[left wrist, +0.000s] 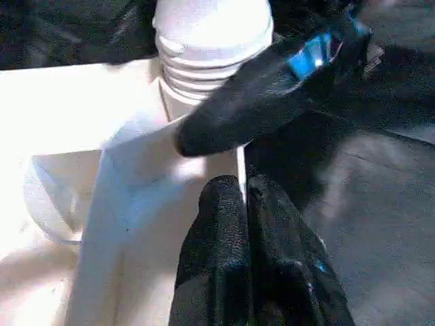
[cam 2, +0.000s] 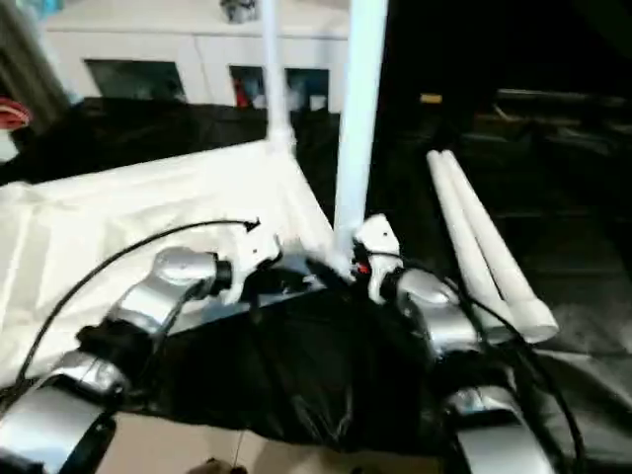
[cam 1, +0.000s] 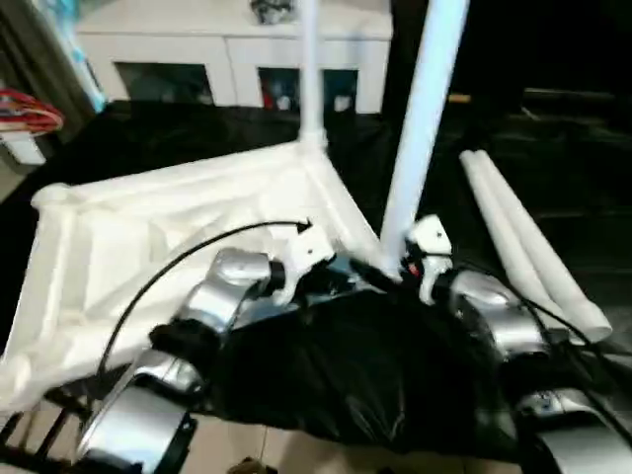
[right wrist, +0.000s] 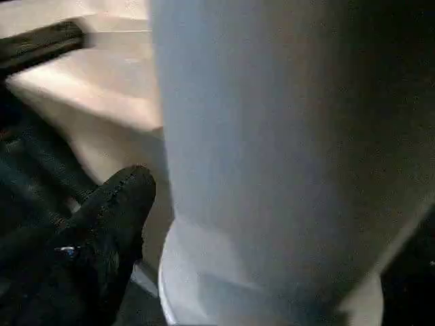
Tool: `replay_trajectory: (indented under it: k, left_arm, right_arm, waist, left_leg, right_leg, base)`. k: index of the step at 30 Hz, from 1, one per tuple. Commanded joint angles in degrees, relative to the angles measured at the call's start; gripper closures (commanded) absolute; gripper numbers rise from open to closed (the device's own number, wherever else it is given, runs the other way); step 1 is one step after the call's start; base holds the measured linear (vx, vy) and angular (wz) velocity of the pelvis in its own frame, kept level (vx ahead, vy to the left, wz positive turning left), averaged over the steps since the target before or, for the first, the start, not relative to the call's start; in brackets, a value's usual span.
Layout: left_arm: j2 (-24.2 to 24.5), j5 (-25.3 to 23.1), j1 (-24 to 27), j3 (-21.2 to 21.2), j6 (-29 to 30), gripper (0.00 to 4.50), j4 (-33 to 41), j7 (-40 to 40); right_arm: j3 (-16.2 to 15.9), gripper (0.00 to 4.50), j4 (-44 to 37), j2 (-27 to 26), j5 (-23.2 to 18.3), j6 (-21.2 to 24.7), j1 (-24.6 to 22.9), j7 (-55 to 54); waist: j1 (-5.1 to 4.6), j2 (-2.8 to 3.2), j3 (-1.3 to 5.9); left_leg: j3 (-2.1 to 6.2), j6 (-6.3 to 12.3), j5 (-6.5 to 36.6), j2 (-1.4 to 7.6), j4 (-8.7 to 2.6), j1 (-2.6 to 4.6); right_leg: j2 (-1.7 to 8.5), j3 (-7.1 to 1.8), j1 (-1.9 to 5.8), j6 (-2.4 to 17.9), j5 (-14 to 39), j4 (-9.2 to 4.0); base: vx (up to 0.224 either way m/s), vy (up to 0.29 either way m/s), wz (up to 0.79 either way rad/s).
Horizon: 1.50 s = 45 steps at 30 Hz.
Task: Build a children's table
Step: Rotate leg to tighten
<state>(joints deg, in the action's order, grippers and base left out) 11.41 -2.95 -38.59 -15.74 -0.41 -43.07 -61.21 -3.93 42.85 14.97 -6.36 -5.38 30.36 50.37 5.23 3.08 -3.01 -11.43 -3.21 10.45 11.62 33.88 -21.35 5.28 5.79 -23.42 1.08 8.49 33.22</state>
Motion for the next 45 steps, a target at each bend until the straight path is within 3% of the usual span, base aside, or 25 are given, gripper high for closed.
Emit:
replay_trajectory:
  k: [1,3,4,9,16,23,27,29,31,33,35,36,42,43,44,45]
  left_arm:
    - [0.0,2.2,-0.5,-0.1,-2.5,4.5,2.5,-2.6]
    - [1.3,2.0,-0.1,-0.2,-2.8,4.5,2.7,-4.2]
    - [1.8,1.9,-0.1,-0.2,-2.8,4.5,2.7,-4.8]
    - [2.6,2.3,0.3,0.0,-2.2,4.5,4.0,-6.1]
    - [2.8,2.5,0.6,-0.4,-2.4,4.5,4.1,-7.0]
    - [2.7,2.4,0.7,-0.4,-1.8,4.5,4.3,-7.1]
    - [0.4,1.7,0.0,0.3,-0.1,4.5,3.2,-2.4]
    - [-0.7,1.5,-0.6,0.8,1.0,4.5,2.5,0.1]
    - [-3.9,0.0,-2.4,1.3,2.9,4.5,-0.1,7.0]
    - [-6.3,-1.1,-4.0,1.6,4.2,4.5,-2.6,12.4]
    - [-8.5,-1.4,-5.4,1.8,3.9,4.5,-4.6,15.8]
    - [-8.7,-1.3,-5.5,1.9,3.9,4.5,-4.8,16.0]
    - [-11.0,-1.4,-6.4,1.8,2.5,4.5,-5.5,18.3]
    - [-10.8,-1.6,-6.3,1.8,2.2,4.5,-5.4,18.0]
    - [-10.8,-1.6,-6.3,1.8,2.2,4.5,-5.4,18.0]
    - [-10.7,-1.8,-6.2,1.7,1.9,4.5,-5.5,17.5]
  right_arm:
    - [-1.0,0.31,-1.5,0.5,-0.3,0.9,-0.4,2.7]
    - [-2.5,0.31,-3.3,2.3,-0.4,1.4,-1.5,7.1]
    - [-3.2,0.31,-4.1,3.4,-0.6,2.1,-2.0,9.5]
    - [-4.2,0.64,-5.0,4.5,-0.2,3.5,-2.1,12.2]
    - [-4.5,1.39,-5.6,4.6,-0.4,4.0,-2.1,13.0]
    - [-4.4,1.74,-6.9,3.6,-1.6,6.2,-3.5,13.9]
    - [-3.4,1.76,-3.9,0.9,0.0,6.5,-3.1,6.3]
    - [-2.7,1.76,-2.5,-0.2,0.5,6.4,-2.5,2.6]
    - [0.2,1.76,2.3,-4.0,1.1,6.5,0.2,-9.2]
    - [2.6,1.76,5.9,-6.9,0.8,7.1,2.5,-18.0]
    - [4.0,1.76,8.7,-9.1,0.7,7.1,4.6,-23.8]
    - [4.0,1.76,8.9,-9.2,0.7,7.1,4.7,-24.2]
    - [2.8,1.76,10.7,-11.8,3.0,2.9,7.0,-27.1]
    - [3.3,1.21,10.8,-11.9,2.8,2.6,7.1,-27.0]
    - [3.3,1.07,10.8,-11.9,2.8,2.6,7.1,-27.0]
    - [4.1,1.07,11.6,-11.8,2.6,2.1,7.4,-27.7]
  waist:
    - [0.01,-0.44,4.25]
    - [0.16,-0.43,4.26]
    - [0.17,-0.74,4.28]
    - [0.18,-0.4,4.28]
    - [0.22,-0.56,4.37]
    - [0.42,-0.41,4.36]
    - [0.31,-0.41,4.28]
    - [-0.14,-0.26,3.97]
    - [-0.96,-0.03,3.6]
    - [-1.25,0.07,3.81]
    - [-1.7,0.54,3.7]
    - [-2.09,0.09,3.77]
    - [-2.18,0.03,4.11]
    - [-2.19,0.03,4.14]
    - [-2.17,-0.02,4.18]
    - [-2.19,-0.49,4.2]
  left_leg:
    - [0.8,5.08,12.6,2.05,-3.63,0.94]
    - [0.88,4.82,12.8,1.98,-3.68,0.87]
    - [0.85,4.98,12.6,2.02,-3.66,0.87]
    - [0.97,4.85,11.8,2.05,-3.65,0.72]
    - [0.93,4.81,11.2,1.99,-3.57,0.72]
    - [0.96,4.75,11.1,2.01,-3.59,0.71]
    - [0.98,4.0,12.0,1.99,-3.69,0.76]
    - [0.99,2.85,14.0,1.9,-3.9,1.0]
    - [1.1,1.27,16.9,1.59,-4.04,1.44]
    - [1.31,0.26,17.2,1.43,-4.02,1.56]
    - [1.35,0.35,17.9,1.26,-4.06,1.5]
    - [1.37,0.62,18.5,1.07,-3.99,1.5]
    - [1.32,2.81,15.9,1.24,-3.84,0.99]
    - [1.31,3.14,15.4,1.29,-3.84,0.89]
    - [1.27,3.42,15.0,1.35,-3.84,0.84]
    - [1.19,3.6,14.7,1.38,-3.83,0.84]
  right_leg:
    - [3.38,-2.68,3.12,13.3,14.1,-3.45]
    - [3.38,-2.6,3.25,12.9,14.5,-3.5]
    - [3.36,-2.64,3.21,12.9,14.2,-3.42]
    - [3.54,-2.65,3.18,12.9,14.7,-3.4]
    - [3.47,-2.64,3.25,13.0,13.9,-3.29]
    - [3.48,-2.63,3.23,12.8,14.0,-3.3]
    - [3.48,-2.61,3.18,12.5,15.2,-3.46]
    - [3.5,-2.59,2.97,11.8,18.5,-3.99]
    - [3.38,-2.43,2.62,10.6,23.5,-4.66]
    - [3.49,-2.34,2.85,9.7,24.8,-4.86]
    - [3.39,-2.23,2.8,9.5,24.8,-5.14]
    - [3.29,-2.05,2.92,9.2,25.2,-5.31]
    - [3.35,-2.16,3.16,10.4,20.8,-4.75]
    - [3.36,-2.21,3.24,10.9,19.6,-4.58]
    - [3.32,-2.27,3.26,11.4,18.4,-4.4]
    - [3.35,-2.32,3.26,11.6,18.0,-4.41]
  base:
    - [0.0,0.0,0.0]
    - [0.0,0.0,0.0]
    - [0.0,0.0,0.0]
    - [0.0,0.0,0.0]
    - [0.0,0.0,0.0]
    - [0.0,0.0,0.0]
    - [0.0,0.0,0.0]
    - [0.0,0.0,0.0]
    - [0.0,0.0,0.0]
    - [0.0,0.0,0.0]
    - [0.0,0.0,0.0]
    - [0.0,0.0,0.0]
    - [0.0,0.0,0.0]
    - [0.0,0.0,0.0]
    - [0.0,0.0,0.0]
    - [0.0,0.0,0.0]
